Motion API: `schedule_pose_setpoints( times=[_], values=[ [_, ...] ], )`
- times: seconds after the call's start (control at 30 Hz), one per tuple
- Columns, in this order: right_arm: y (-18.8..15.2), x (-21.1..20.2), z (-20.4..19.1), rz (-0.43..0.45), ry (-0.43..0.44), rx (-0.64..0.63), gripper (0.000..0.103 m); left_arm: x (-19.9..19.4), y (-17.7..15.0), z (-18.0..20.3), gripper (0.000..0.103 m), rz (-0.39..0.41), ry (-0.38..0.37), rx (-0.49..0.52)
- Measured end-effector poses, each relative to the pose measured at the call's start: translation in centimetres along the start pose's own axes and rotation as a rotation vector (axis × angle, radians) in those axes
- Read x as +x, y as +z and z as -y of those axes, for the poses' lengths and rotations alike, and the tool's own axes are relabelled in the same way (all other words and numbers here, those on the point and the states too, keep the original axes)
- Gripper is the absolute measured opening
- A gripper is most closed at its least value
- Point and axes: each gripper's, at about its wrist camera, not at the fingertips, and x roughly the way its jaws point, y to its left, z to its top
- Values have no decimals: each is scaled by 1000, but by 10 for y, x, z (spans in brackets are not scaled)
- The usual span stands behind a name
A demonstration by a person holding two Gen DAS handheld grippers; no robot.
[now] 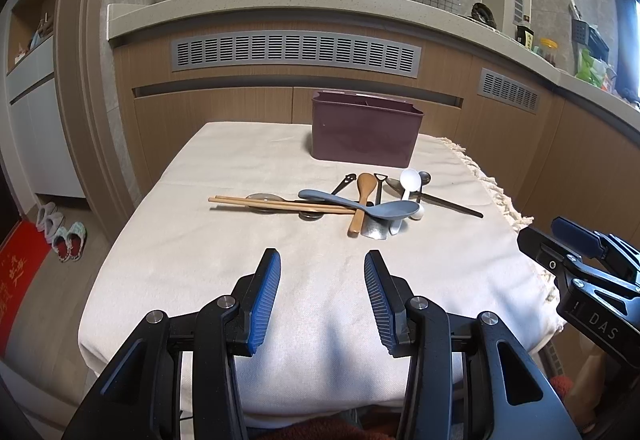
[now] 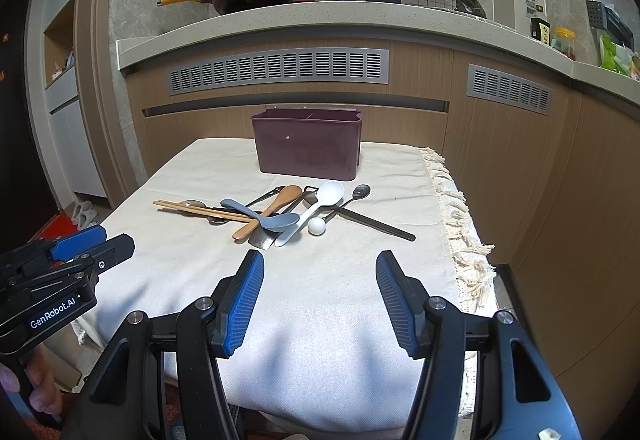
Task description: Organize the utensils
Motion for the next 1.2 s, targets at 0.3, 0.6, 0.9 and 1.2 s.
schedule_pose_setpoints(
  times=[0.3,0.6,0.9,1.2],
  values=[
    [0,0,0,0,-1,-1,56,0,0,0,45,1,1,-1],
    [1,0,2,7,-1,-2,56,1,1,0,45,-6,2,-3],
    [29,23,26,-8,94,-56,56,36,32,-15,45,-49,-76,6],
    [57,112,39,-226,222,-180,53,108,63,-41,45,-174,-198,-8]
  ],
)
